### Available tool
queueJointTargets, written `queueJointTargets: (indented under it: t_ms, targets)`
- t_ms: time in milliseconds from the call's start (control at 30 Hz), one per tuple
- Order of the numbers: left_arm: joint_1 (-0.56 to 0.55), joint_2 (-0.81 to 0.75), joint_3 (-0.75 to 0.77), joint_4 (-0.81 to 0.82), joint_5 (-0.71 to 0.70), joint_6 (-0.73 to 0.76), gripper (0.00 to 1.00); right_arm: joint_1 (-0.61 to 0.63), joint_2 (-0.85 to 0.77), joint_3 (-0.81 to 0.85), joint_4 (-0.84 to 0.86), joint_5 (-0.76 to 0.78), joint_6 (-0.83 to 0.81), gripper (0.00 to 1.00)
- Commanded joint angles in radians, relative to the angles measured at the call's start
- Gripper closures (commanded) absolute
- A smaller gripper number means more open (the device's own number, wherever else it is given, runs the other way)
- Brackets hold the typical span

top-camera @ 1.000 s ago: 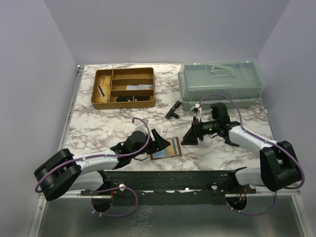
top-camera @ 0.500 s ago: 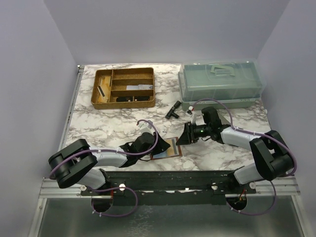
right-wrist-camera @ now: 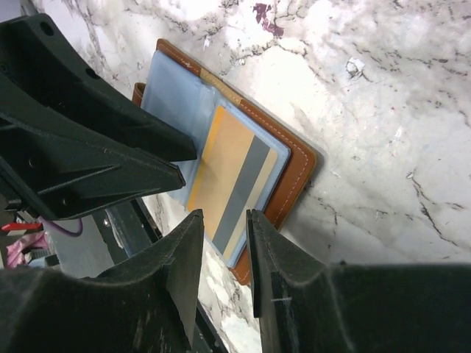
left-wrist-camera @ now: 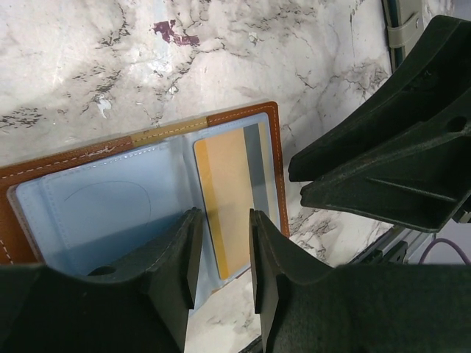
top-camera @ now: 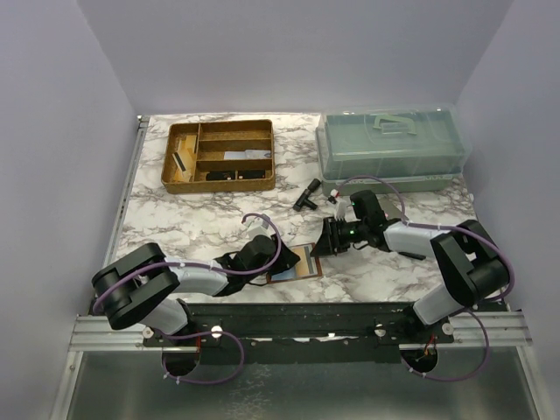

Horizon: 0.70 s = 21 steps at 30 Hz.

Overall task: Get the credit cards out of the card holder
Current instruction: Remove the credit card from the card holder.

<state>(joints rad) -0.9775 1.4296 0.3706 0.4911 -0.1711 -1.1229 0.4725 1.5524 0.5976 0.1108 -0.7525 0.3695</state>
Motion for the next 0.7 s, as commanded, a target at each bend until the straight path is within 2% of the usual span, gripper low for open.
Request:
queueJointTargets:
  t_ms: [0,433,667]
  targets:
    - [-0.007,0.019,-0.001,0.008,-0.033,-0.016,0.66,0.009,0.025,0.024,-0.004,0.047,0.000,0.64]
    - [-0.007,0.035,-0.004,0.009,-0.022,-0.021,0.68,0.011,0.075,0.038,-0.023,0.022,-0.002,0.65]
    - [-0.007,0.044,-0.005,0.010,-0.003,-0.021,0.72,0.011,0.078,0.041,-0.022,-0.017,0.007,0.72]
